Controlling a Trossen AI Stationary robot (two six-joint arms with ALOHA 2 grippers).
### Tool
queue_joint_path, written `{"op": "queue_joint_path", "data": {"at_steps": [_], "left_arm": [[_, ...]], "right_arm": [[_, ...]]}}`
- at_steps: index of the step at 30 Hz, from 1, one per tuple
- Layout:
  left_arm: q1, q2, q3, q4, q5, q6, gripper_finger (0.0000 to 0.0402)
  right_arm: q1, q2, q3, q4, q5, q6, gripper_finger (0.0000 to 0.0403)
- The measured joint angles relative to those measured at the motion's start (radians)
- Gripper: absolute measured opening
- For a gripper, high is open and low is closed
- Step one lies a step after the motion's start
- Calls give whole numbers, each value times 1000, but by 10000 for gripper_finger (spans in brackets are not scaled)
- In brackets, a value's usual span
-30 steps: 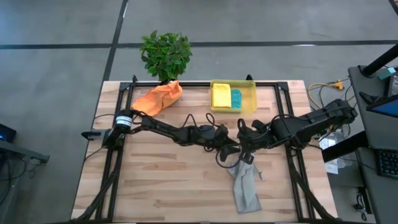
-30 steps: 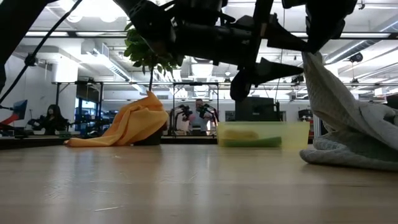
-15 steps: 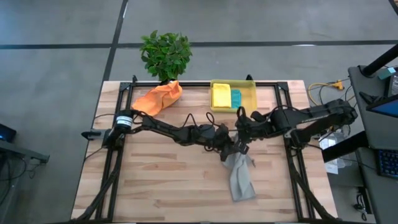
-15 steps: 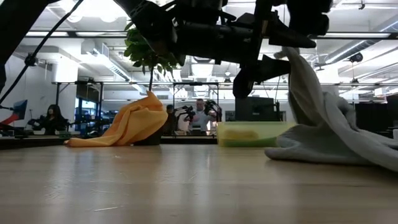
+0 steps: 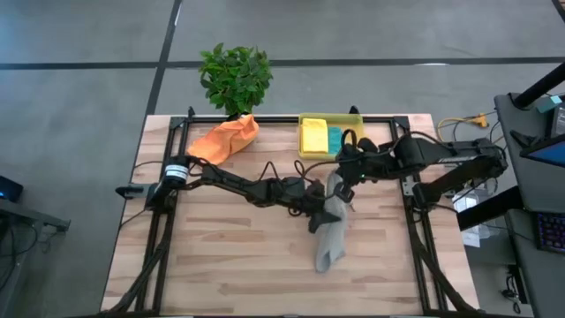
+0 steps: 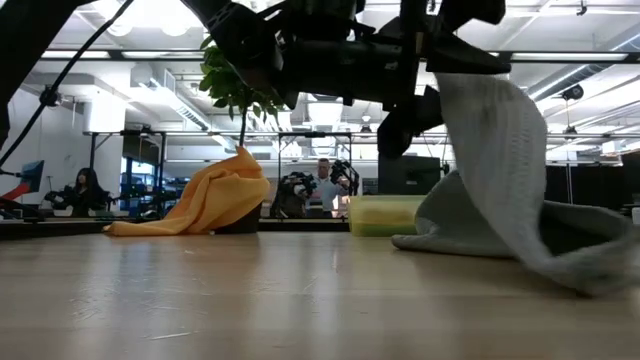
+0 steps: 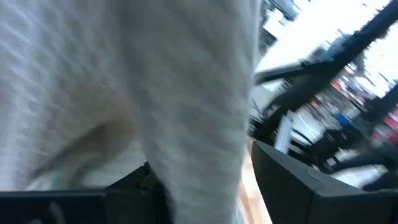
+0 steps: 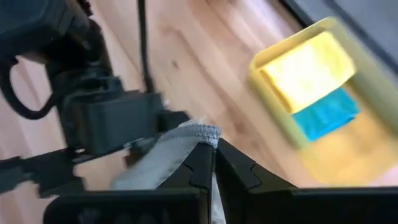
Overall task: Fold microfiber towels
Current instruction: Fold the gray microfiber towel
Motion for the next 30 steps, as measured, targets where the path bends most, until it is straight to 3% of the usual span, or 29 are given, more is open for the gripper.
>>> {"op": "queue_joint_path", "data": {"at_steps": [13,22,27,30], "left_arm": [[13,-2,-13,7,442,41,173],[103,-6,-35,-14,696,-124,173],[143,-50,-42,-171,706,-92,171],[153,-105,-51,-389,576,41,154]], "right_arm": [[-20,-43,54,-82,7,-208,8],[-21,-99,48,-82,7,-242,8],[-20,-128,25,-81,6,-207,8],[-5,-145,0,-77,7,-167,8]]}}
